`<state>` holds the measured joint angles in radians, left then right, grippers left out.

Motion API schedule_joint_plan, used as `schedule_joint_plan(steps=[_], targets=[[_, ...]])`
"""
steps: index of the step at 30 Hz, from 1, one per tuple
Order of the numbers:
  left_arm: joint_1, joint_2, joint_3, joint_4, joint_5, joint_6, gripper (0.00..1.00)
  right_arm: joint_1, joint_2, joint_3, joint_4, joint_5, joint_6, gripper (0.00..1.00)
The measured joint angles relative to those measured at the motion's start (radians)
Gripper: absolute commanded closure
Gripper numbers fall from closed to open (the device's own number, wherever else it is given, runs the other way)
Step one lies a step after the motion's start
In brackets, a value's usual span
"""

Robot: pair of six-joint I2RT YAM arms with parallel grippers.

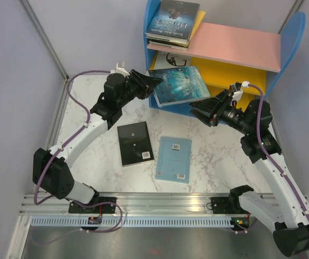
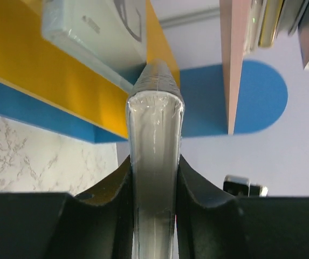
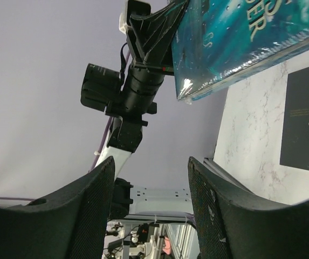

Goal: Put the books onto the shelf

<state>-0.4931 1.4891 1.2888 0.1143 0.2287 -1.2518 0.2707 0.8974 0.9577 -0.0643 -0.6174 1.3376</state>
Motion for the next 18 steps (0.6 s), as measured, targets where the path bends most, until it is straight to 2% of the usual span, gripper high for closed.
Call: schedule_joint_plan(steps=[6,10,18], targets=[[-0.007,-0.061,-0.068,0.017,-0.208,-0.090,0.98,-0.013,0.011,-0.002,0.000,-0.001,-0.007,0.40],[-0.009,-0.061,-0.084,0.034,-0.306,-0.153,0.98,-0.031,0.052,-0.001,-0.003,0.004,-0.026,0.47],[-0.008,-0.034,-0.088,0.059,-0.416,-0.233,0.98,-0.045,0.283,0.078,-0.037,0.052,-0.113,0.58]])
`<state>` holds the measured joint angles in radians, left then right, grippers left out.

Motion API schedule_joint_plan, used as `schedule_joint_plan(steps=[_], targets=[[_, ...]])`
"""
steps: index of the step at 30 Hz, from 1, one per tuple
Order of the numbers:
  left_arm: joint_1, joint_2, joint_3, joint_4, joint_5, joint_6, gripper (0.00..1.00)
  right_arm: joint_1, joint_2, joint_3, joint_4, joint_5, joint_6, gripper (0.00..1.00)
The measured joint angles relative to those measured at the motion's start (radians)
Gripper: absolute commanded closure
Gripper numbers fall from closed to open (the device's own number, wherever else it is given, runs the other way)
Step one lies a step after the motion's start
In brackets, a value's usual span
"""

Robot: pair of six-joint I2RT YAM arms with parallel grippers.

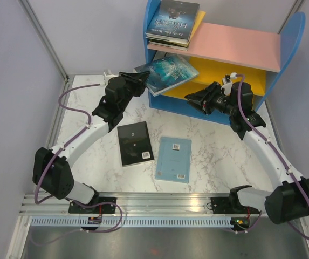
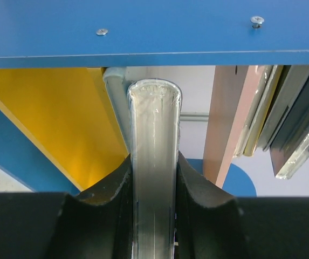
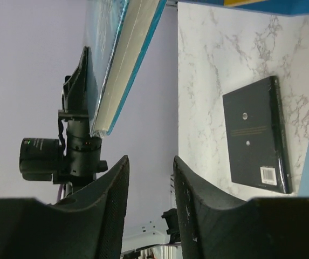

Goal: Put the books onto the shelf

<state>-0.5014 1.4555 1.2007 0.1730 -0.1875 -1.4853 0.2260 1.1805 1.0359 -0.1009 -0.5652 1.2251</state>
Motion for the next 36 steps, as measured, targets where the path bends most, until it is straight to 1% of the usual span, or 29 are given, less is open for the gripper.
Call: schedule_joint_plan(steps=[6,9,12,21,23,28,33,36], targets=[[-0.001,0.037,0.000,0.034,-0.018,-0.048,0.95,0.000,0.155,0.135,0.004,0.036,-0.036,0.64],[-0.001,0.051,0.000,0.048,-0.017,-0.061,0.91,0.001,0.224,0.192,0.031,0.047,-0.048,0.64],[-0.001,0.072,0.005,0.067,-0.009,-0.072,0.87,0.014,0.257,0.214,0.039,0.048,-0.055,0.66],[0.019,0.145,0.056,0.096,0.120,-0.081,0.71,0.012,0.352,0.256,0.120,0.042,-0.048,0.66],[0.034,0.160,0.064,0.105,0.151,-0.082,0.65,0.013,0.365,0.257,0.150,0.041,-0.041,0.66],[0.057,0.187,0.076,0.093,0.254,-0.080,0.57,-0.001,0.410,0.248,0.214,0.047,0.054,0.67],[0.062,0.194,0.086,0.039,0.410,-0.049,0.51,-0.035,0.472,0.205,0.406,0.132,0.200,0.67],[0.062,0.198,0.105,-0.006,0.479,-0.008,0.49,-0.032,0.483,0.188,0.484,0.179,0.259,0.67]])
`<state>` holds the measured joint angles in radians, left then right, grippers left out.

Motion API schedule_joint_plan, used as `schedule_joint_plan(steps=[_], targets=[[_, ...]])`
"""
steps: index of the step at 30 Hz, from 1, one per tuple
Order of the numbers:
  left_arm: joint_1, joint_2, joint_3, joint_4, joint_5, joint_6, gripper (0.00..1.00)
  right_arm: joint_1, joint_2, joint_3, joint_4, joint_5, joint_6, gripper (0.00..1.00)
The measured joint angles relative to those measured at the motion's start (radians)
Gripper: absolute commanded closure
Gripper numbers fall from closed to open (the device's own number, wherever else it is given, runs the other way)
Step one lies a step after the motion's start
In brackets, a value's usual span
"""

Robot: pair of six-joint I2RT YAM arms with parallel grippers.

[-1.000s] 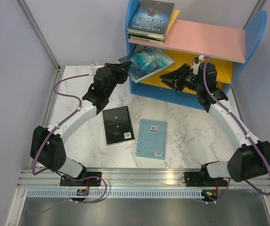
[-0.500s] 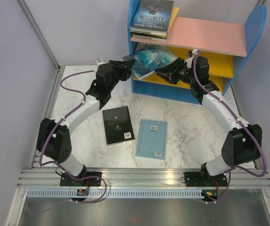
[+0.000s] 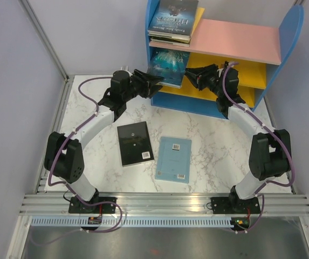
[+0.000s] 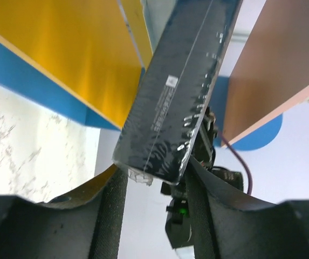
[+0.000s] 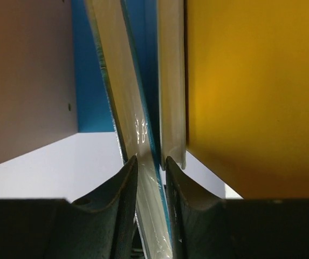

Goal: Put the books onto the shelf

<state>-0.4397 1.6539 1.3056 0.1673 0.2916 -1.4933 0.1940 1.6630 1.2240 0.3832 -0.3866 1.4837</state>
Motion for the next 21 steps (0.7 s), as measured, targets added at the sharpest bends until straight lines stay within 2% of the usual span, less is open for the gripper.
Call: schedule_joint_plan(steps=[7,11,18,21], targets=[[0.000,0.015,0.048,-0.077,0.077,0.077,0.49,0.008,0.021,0.002,0.066,0.048,0.062,0.67],[0.000,0.062,0.132,-0.108,0.104,0.101,0.55,0.008,0.033,0.009,0.079,0.054,0.068,0.67],[0.008,0.115,0.240,-0.145,0.112,0.103,0.78,0.008,0.041,0.018,0.080,0.071,0.073,0.67],[0.010,0.143,0.280,-0.163,0.111,0.103,0.82,0.008,0.041,0.018,0.079,0.072,0.072,0.67]])
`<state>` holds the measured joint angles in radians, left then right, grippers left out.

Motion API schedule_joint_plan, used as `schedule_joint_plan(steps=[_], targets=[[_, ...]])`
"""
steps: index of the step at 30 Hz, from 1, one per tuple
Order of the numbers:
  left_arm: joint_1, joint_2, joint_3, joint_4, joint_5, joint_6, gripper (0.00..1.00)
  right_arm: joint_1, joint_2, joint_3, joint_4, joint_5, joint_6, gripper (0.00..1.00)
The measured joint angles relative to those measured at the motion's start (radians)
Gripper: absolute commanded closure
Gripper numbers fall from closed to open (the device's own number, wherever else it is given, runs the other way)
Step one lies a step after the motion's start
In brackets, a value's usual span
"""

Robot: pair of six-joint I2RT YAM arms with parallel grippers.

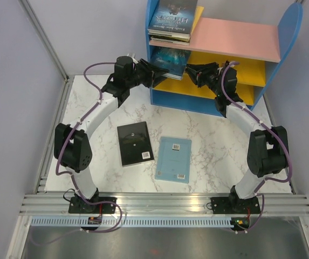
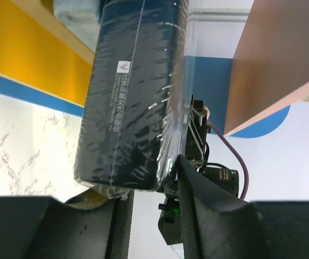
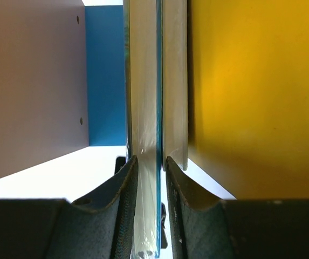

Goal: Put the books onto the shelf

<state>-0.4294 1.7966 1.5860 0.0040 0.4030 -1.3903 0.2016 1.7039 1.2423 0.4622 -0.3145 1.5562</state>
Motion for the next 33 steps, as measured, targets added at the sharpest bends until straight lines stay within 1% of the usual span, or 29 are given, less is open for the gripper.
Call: schedule_joint_plan(steps=[5,11,16,19,20,21,23,25,26,28,29,31,32,33], targets=[[0.002,0.050,0.077,-0.031,-0.006,0.000,0.83,-0.001,-0.004,-0.013,0.014,-0.002,-0.009,0.67],[-0.001,0.109,0.136,-0.030,-0.035,-0.005,0.83,-0.001,-0.055,-0.084,0.043,-0.029,-0.039,0.66],[-0.010,0.147,0.181,-0.028,-0.081,-0.017,0.80,0.010,-0.101,-0.120,0.003,-0.081,-0.053,0.66],[-0.014,0.170,0.214,-0.033,-0.103,-0.027,0.74,0.014,-0.132,-0.144,-0.024,-0.106,-0.069,0.66],[-0.016,0.180,0.227,-0.035,-0.110,-0.031,0.71,0.016,-0.142,-0.152,-0.031,-0.112,-0.072,0.66],[-0.017,0.188,0.238,-0.039,-0.115,-0.037,0.65,0.017,-0.151,-0.162,-0.035,-0.118,-0.077,0.66],[-0.019,0.195,0.249,-0.043,-0.122,-0.042,0.60,0.019,-0.168,-0.178,-0.042,-0.127,-0.084,0.66],[-0.021,0.195,0.249,-0.052,-0.130,-0.042,0.51,0.019,-0.183,-0.192,-0.054,-0.133,-0.093,0.66],[-0.022,0.195,0.248,-0.060,-0.136,-0.042,0.42,0.019,-0.191,-0.199,-0.061,-0.135,-0.097,0.66],[-0.022,0.183,0.223,-0.064,-0.141,-0.041,0.29,0.019,-0.208,-0.211,-0.081,-0.142,-0.116,0.66],[-0.022,0.172,0.203,-0.069,-0.141,-0.041,0.18,0.018,-0.217,-0.216,-0.091,-0.146,-0.127,0.66],[-0.022,0.136,0.156,-0.086,-0.141,-0.034,0.08,0.017,-0.239,-0.219,-0.130,-0.161,-0.171,0.65],[-0.021,0.111,0.126,-0.099,-0.141,-0.026,0.00,0.017,-0.259,-0.221,-0.166,-0.168,-0.203,0.64],[-0.021,0.089,0.105,-0.115,-0.141,-0.021,0.00,0.017,-0.269,-0.221,-0.183,-0.171,-0.217,0.63]])
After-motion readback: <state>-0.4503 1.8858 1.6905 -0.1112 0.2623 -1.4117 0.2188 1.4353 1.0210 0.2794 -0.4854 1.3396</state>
